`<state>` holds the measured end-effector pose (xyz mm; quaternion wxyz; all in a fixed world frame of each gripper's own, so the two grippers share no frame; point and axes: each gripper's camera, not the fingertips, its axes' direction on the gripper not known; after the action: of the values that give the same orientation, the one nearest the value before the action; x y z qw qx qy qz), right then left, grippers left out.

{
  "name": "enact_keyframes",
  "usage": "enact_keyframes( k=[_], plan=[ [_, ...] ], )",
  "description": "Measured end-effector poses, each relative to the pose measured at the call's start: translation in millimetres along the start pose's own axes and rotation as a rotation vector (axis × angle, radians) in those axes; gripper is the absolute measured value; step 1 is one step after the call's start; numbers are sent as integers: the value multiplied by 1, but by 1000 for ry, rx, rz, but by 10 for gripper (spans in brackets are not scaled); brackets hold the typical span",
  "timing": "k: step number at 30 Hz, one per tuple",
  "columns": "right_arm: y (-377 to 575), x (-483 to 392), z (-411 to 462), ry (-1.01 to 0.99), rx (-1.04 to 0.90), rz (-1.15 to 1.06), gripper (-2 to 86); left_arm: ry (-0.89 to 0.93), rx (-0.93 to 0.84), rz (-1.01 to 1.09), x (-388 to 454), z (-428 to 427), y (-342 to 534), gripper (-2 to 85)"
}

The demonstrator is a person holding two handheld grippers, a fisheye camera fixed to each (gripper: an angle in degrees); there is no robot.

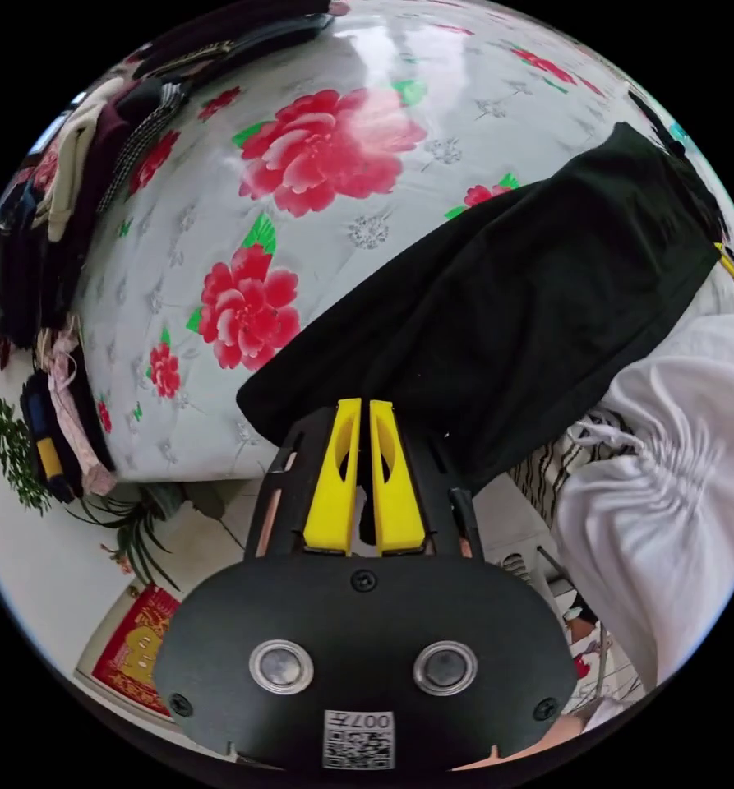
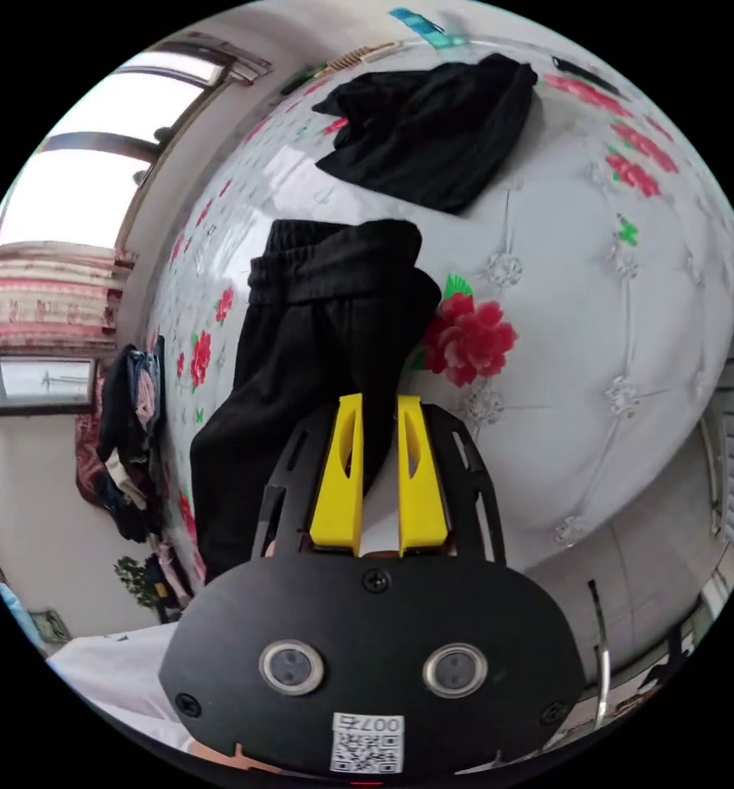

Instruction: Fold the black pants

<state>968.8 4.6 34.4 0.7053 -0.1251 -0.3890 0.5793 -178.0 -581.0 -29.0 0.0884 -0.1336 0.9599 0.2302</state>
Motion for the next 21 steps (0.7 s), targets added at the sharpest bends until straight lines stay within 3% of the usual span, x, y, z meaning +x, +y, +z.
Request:
enact_keyframes(
  k=[4,8,14,18,21],
  plan=[
    [14,-61,-13,104,45,-213,73,52,43,21,-16,-61,8,-4],
    [16,-164,21,28,-18,-561,79,72,111,37,-34,-93,12,1],
    [10,-323,127,-42,-313,-1055,92,167,37,-127,-63,-6,-33,29],
    [23,-407,180,34,-530,-1414,101,49,100,-162,-53,-29,-26,41],
    [30,-436,214,83,-619,-1585,105,-120,120,-226,-48,-48,-13,4]
  ],
)
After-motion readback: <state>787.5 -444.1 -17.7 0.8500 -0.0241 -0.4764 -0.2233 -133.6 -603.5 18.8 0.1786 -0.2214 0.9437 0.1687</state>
